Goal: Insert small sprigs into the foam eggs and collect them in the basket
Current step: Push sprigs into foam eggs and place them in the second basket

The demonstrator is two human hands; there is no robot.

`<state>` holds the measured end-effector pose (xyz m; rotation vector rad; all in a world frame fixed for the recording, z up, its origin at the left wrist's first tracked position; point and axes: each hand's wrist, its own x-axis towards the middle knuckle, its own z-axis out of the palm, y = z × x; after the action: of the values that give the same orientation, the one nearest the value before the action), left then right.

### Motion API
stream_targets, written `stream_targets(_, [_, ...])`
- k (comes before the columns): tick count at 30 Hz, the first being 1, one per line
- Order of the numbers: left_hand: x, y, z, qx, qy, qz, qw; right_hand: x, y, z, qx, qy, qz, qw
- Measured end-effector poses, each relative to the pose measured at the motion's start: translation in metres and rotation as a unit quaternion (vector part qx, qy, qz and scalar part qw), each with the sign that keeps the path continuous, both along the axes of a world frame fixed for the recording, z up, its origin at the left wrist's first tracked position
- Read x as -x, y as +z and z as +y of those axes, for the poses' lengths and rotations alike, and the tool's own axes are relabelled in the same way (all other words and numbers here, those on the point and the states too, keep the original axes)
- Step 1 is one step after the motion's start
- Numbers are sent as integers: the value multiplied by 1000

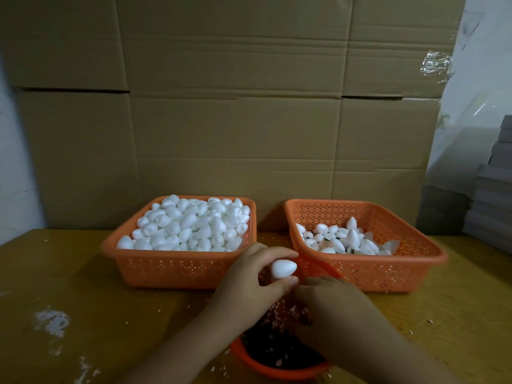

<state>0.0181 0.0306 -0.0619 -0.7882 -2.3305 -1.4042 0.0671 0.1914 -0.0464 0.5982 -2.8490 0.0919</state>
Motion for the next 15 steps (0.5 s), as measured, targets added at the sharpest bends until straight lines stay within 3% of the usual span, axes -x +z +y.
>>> stream_targets(6, [-3,2,2,0,13,-7,1000,3,-5,1,-31,-2,-47,998])
stream_targets(15, [2,9,-6,42,12,-38,998,10,-10,0,25,-15,-135,990])
